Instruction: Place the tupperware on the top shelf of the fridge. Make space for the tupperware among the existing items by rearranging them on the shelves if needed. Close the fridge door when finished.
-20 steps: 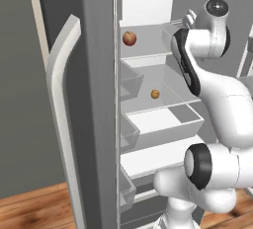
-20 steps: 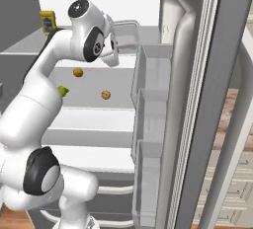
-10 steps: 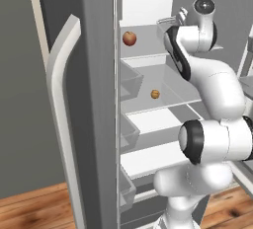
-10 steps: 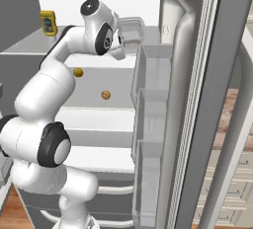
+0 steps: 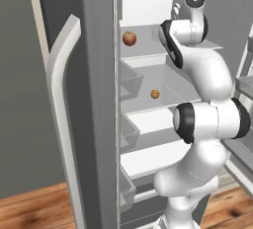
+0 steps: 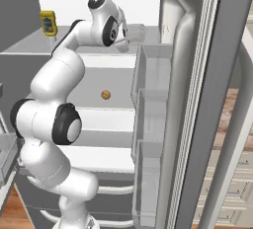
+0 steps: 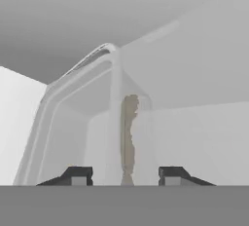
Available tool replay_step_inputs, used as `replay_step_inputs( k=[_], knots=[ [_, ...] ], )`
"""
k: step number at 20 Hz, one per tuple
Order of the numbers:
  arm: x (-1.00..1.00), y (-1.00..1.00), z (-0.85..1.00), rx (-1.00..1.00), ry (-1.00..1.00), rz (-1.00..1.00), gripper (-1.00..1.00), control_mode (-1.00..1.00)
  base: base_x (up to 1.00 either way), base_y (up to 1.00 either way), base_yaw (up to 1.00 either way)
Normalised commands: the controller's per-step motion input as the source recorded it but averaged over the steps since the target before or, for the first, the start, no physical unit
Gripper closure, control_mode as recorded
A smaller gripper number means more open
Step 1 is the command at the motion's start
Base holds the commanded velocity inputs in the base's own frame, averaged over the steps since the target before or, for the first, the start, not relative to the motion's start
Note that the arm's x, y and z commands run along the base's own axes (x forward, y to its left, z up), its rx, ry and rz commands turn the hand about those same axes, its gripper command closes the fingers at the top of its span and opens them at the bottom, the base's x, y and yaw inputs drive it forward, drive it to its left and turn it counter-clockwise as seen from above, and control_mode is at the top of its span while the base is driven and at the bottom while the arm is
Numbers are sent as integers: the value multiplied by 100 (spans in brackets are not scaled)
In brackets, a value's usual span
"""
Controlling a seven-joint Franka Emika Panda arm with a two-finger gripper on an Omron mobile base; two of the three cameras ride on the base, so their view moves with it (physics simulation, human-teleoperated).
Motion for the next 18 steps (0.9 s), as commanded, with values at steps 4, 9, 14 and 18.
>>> replay_step_inputs(
  k=[4, 9, 14, 18],
  knots=[
    [16, 10, -5, 0, -10, 0, -100, -100, 0, 0, 0],
    [-2, 31, 0, 0, -29, 2, -100, -100, 0, 0, 0],
    [-33, 7, 2, -1, -29, 4, -100, -100, 0, 0, 0],
    [-88, 0, 50, 0, -25, 6, -100, -100, 0, 0, 0]
  ],
)
